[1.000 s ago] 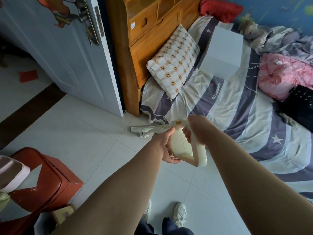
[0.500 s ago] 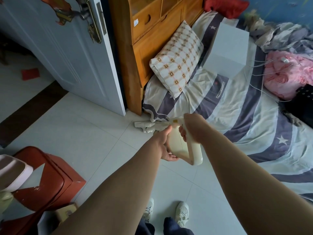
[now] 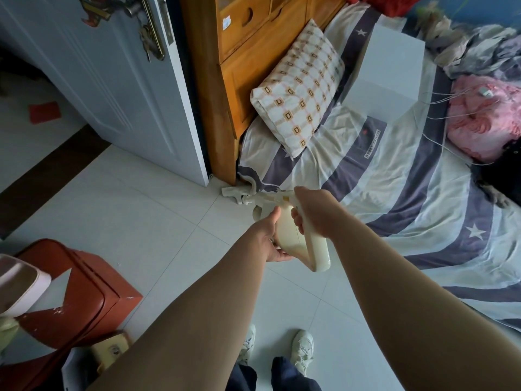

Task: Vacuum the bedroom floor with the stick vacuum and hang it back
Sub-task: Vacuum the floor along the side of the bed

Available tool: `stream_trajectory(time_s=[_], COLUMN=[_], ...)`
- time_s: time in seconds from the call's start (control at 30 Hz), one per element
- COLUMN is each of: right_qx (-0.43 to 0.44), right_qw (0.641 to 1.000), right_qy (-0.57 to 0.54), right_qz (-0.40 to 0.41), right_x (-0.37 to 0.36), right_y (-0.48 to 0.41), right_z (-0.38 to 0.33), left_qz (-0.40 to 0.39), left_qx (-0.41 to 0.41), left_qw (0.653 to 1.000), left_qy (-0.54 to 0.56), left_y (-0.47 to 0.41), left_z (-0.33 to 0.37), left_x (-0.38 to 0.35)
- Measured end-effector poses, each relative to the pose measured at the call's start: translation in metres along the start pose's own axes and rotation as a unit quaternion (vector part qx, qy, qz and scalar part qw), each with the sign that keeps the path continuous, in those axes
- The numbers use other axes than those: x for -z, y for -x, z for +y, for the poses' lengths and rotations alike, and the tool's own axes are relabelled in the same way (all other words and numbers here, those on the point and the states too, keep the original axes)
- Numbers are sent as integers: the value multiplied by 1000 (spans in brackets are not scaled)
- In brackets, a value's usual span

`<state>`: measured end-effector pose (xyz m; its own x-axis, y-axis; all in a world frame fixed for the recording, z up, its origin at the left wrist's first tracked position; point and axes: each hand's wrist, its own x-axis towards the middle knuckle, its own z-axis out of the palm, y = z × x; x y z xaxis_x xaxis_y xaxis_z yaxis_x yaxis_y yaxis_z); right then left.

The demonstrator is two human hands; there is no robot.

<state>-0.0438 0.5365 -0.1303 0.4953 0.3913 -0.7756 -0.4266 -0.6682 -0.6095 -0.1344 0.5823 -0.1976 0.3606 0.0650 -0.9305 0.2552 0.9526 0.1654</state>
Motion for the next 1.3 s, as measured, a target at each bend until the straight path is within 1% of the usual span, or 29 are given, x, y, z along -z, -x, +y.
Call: stream_trajectory(time_s=[0.1,0.27,0.53,0.9,1.3], right_qx=[44,69,66,64,77], right_qw=[998,993,987,983,970], right_qy=[52,91,148,172,225], right_qz=[6,3,-19,-18,-45], right_x=[0,6,22,56,91], right_y=[-2,-4,-2,9,32], right_z=[-3,-1,38,67,98], left_qz=[-5,-3,-4,-39,-42], left_qx=[-8,-13,27,25,33], left_qw=[1000,1000,1000,999,998], left_qy=[7,3,-8,-14,30], left_y=[-3,-6,-9,0,10], left_z=[4,3,-28,-67,-126], left_x=[-2,-6,2,-6,-20])
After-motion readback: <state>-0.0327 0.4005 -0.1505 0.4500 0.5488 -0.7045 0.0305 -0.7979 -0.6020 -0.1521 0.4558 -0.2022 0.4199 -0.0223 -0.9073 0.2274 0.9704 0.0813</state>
